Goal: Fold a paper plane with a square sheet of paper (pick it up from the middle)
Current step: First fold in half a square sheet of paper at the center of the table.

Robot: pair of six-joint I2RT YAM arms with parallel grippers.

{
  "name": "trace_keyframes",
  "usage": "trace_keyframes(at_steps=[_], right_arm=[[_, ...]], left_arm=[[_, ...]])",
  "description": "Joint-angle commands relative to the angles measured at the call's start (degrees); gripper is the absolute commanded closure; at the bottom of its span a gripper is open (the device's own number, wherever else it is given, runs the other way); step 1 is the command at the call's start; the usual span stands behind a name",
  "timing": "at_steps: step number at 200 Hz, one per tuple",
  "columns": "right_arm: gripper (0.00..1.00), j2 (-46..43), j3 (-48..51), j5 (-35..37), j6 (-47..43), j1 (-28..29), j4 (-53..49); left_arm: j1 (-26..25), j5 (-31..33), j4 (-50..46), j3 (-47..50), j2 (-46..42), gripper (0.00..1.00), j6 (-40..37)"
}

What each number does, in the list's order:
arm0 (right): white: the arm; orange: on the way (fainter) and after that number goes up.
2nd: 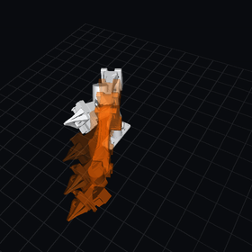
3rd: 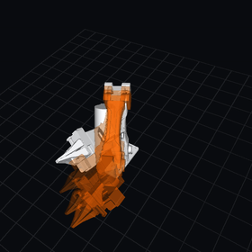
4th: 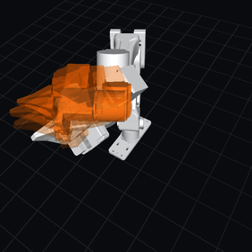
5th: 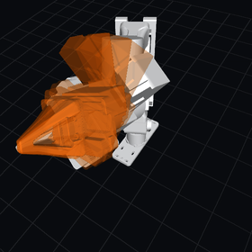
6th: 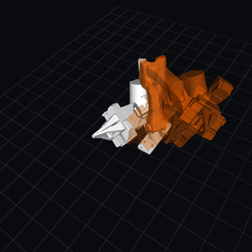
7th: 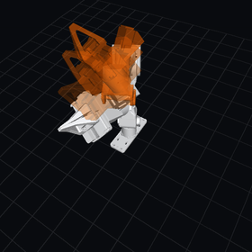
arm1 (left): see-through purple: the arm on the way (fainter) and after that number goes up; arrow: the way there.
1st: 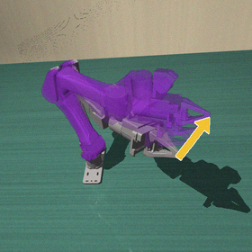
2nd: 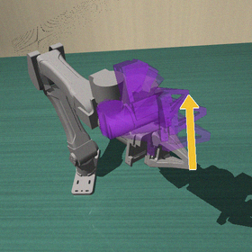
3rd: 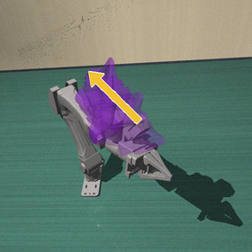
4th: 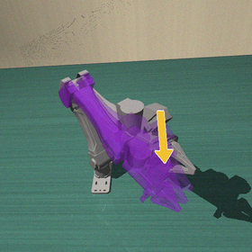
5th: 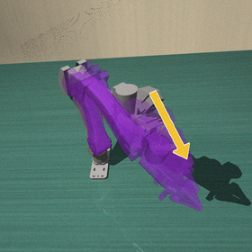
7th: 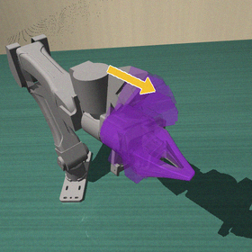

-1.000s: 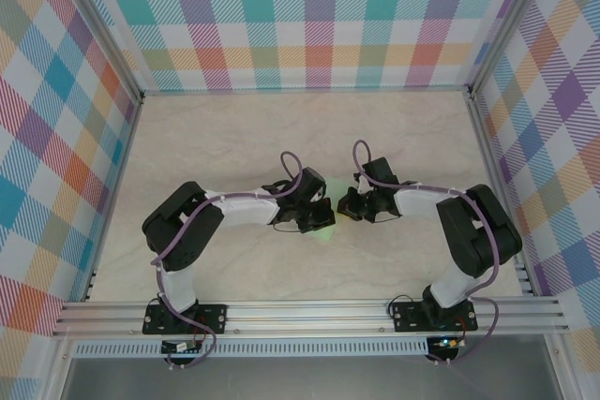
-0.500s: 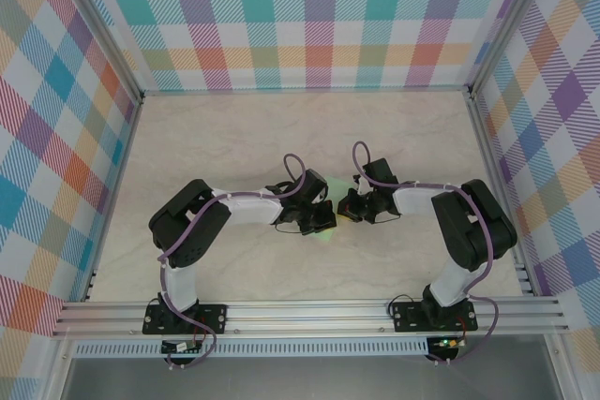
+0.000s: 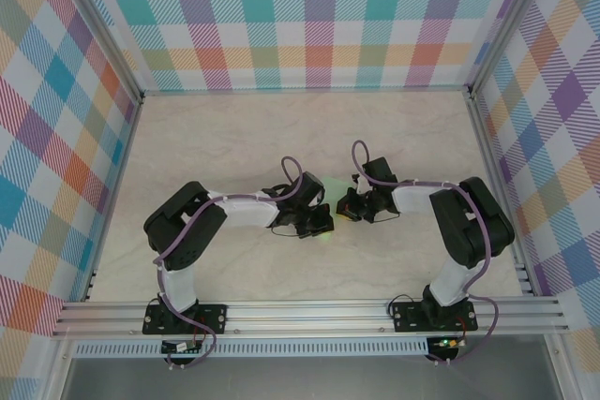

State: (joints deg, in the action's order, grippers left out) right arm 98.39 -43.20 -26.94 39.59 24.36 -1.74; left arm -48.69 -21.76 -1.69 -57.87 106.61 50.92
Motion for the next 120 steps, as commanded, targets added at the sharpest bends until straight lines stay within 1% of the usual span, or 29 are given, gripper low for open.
trace_keyframes(at_steps=[1, 68, 120], right_arm=[[0.98, 1.4, -1.1, 0.1, -1.1, -0.1, -0.4], [0.98, 1.9, -1.2, 0.3, -1.1, -0.1, -0.7], [0.98, 1.9, -1.4, 0.9, -1.5, -0.2, -1.3]], left_arm=[[-0.7, -1.4, 0.4, 0.3, -2.4, 0.97, -1.6], [-0.8, -1.0, -2.6, 0.1, 1.7, 0.97, -2.1], [-0.9, -1.7, -3.9, 3.9, 0.6, 0.97, -2.4]])
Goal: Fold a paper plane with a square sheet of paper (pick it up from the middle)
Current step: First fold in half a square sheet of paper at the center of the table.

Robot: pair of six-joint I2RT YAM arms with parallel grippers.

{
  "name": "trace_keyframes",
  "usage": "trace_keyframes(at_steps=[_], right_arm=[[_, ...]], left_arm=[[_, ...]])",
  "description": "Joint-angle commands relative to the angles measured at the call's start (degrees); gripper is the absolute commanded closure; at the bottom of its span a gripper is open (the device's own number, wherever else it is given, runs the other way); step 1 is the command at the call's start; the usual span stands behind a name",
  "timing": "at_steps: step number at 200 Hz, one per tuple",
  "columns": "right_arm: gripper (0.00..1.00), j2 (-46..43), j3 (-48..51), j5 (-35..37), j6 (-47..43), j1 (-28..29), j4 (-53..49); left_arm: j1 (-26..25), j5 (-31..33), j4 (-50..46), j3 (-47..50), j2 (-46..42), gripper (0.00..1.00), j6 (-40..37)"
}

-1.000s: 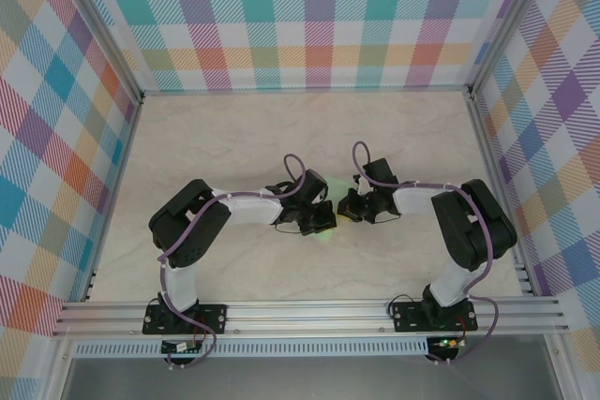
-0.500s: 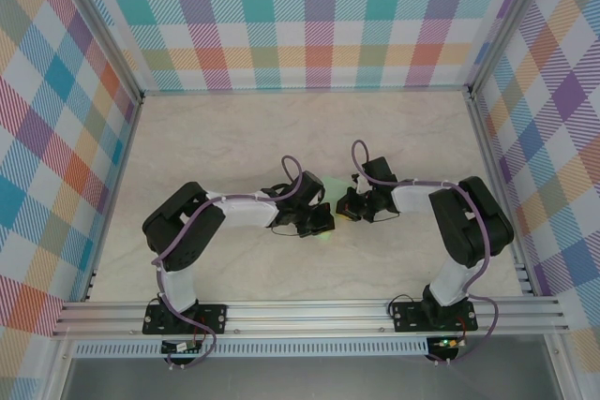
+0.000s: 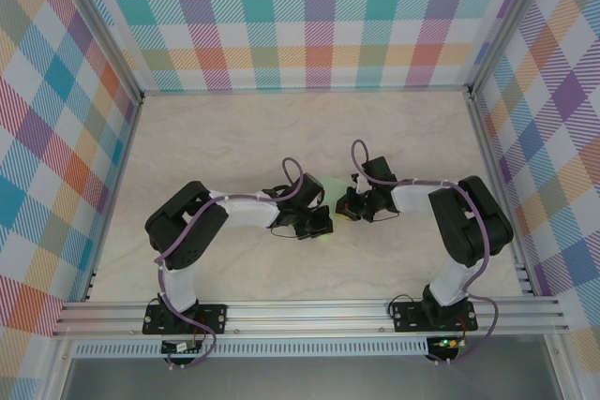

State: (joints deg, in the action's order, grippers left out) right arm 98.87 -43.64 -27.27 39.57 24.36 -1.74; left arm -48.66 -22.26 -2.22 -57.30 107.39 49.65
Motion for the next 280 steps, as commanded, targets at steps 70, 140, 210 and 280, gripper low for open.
trace_keyframes(at_steps=[70, 140, 210, 280], right_arm=[[0.98, 2.3, -1.5, 1.6, -1.6, -0.2, -2.0], [0.98, 1.4, -1.6, 0.4, -1.6, -0.2, -1.8], [0.98, -0.6, -3.2, -1.3, -2.4, -0.2, -2.7], [0.98, -2.4, -2.7, -3.8, -2.2, -0.2, -1.5]], left_arm=[[-2.5, -2.6, -8.9, 5.5, -3.7, 0.97, -6.0], [-2.8, 0.8, -11.8, 3.5, -7.8, 0.98, -7.7], [-2.7, 8.1, -4.8, 1.0, -8.4, 0.98, -5.7], [-2.7, 6.2, -4.4, 0.9, -2.4, 0.99, -4.6]])
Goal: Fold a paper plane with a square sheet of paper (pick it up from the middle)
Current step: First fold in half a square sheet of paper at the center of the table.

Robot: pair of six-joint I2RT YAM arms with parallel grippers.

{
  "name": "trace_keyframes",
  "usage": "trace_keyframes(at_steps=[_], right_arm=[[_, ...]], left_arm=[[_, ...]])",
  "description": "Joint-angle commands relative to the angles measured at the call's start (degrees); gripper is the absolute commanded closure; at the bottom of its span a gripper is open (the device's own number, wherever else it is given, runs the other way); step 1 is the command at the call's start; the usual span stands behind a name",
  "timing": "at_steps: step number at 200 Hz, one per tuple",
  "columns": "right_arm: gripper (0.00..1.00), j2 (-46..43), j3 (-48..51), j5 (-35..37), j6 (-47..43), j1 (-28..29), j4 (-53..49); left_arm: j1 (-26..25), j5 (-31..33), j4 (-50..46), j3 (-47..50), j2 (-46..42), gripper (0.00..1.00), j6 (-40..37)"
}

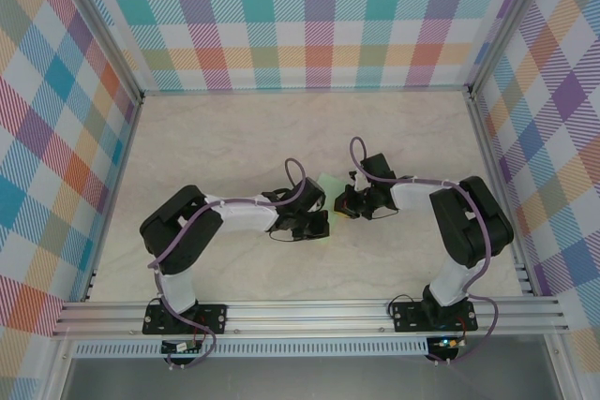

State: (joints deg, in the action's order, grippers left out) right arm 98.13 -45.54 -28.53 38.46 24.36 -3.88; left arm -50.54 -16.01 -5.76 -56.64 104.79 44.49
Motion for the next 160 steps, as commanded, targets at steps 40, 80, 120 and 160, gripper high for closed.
trace_keyframes(at_steps=[40, 80, 120, 160], right_arm=[[0.98, -1.2, 2.6, -5.7, -1.5, -0.2, 2.9], [0.98, 1.1, 2.2, -6.1, -3.9, -0.1, 0.7], [0.98, 2.9, -1.1, -1.9, -6.3, -0.4, -2.7], [0.98, 5.2, -3.7, 0.1, -7.2, -2.4, -3.3]], left_arm=[[-0.8, 1.1, -1.9, 0.7, 0.2, 0.99, 0.7], [-0.8, 2.1, -4.5, -0.4, 0.2, 1.00, 0.3], [-0.8, 2.1, -7.6, -1.5, 0.9, 0.99, 0.2], [-0.9, 1.5, -9.7, -1.8, 1.9, 0.99, 0.1]])
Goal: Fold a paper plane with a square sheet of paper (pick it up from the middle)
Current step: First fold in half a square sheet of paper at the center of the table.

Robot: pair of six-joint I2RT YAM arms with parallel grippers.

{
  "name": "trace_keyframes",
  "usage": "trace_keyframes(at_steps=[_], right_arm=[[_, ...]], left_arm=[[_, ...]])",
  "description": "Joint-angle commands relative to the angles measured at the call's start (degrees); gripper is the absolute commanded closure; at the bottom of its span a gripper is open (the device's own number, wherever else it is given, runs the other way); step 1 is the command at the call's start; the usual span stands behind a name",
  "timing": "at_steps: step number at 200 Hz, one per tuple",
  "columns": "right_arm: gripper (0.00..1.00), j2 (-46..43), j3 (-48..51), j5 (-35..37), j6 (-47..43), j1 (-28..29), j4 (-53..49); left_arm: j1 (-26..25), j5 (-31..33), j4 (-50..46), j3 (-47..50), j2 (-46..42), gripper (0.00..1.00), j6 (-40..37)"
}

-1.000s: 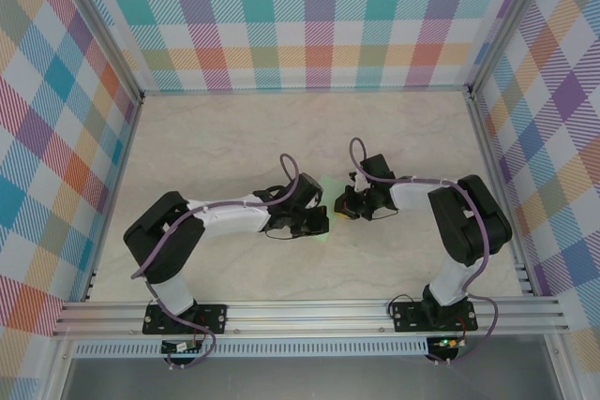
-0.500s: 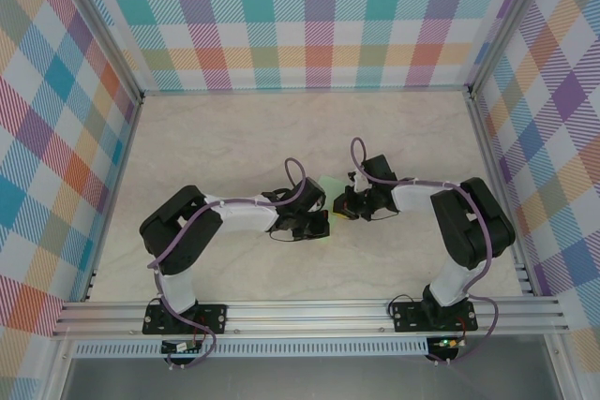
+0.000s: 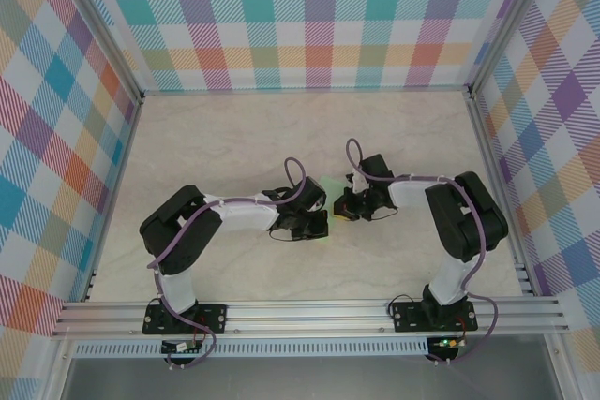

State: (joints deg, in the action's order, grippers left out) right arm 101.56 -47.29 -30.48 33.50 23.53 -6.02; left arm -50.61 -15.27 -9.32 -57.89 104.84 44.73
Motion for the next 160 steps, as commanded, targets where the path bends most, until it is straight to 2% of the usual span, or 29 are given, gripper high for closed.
trace_keyframes(at_steps=[1, 160], right_arm=[[0.98, 1.8, -2.0, 2.1, -2.2, -1.6, -1.2], [0.98, 8.6, -9.8, 4.7, -3.1, -12.6, -0.6]], left_arm=[[-0.8, 0.8, -6.1, -0.5, 1.9, 1.00, -0.1], [-0.8, -1.1, -5.4, 1.6, 2.3, 0.99, 1.2]])
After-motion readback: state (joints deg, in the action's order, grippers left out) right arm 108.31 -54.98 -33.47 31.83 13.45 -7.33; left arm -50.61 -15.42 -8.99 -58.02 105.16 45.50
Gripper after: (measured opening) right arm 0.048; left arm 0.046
